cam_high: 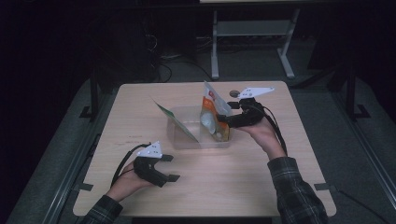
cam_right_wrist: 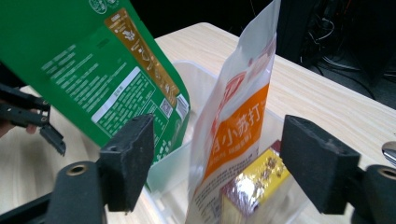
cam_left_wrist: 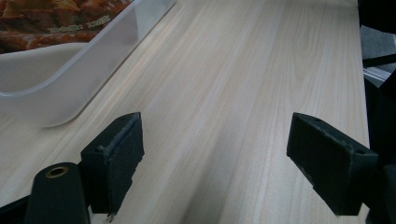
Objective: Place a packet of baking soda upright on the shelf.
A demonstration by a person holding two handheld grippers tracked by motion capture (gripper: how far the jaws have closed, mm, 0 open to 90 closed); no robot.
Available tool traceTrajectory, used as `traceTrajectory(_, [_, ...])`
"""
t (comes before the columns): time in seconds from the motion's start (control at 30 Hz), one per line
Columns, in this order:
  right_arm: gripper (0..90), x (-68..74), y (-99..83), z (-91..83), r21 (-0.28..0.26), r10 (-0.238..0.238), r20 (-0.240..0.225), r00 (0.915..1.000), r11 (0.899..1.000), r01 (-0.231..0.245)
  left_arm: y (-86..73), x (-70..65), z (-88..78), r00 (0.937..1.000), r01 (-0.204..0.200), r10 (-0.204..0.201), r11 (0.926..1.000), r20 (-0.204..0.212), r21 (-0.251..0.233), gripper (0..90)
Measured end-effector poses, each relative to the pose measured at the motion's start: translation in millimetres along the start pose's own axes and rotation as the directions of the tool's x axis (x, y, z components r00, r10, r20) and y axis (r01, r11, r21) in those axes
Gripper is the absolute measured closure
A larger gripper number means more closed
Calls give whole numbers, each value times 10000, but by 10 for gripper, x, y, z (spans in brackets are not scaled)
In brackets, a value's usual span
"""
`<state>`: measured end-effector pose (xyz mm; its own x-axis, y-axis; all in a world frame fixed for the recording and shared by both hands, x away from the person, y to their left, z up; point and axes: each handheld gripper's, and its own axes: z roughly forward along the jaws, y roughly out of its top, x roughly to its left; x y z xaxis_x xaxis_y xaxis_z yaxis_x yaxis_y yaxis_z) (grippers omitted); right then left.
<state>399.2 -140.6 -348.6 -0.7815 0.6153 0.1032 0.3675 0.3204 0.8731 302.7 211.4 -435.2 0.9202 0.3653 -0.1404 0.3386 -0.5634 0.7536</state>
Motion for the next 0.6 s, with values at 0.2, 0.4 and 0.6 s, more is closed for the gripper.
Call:
traceTrajectory(0.2, [254,61,-98,-126,117,-269,84,9996,9996,268,-1,-6,5,10000,30,-30,10000,30,33,183])
traceTrajectory(0.4, [245,102,-222,-243,178,-376,120,9992,9991,374,-3,2,1,10000,-24,24,10000,-13,29,184])
traceTrajectory(0.6, [243,167,-368,-363,232,-368,199,9991,9991,364,-4,2,-1,10000,-13,13,10000,-30,-93,183])
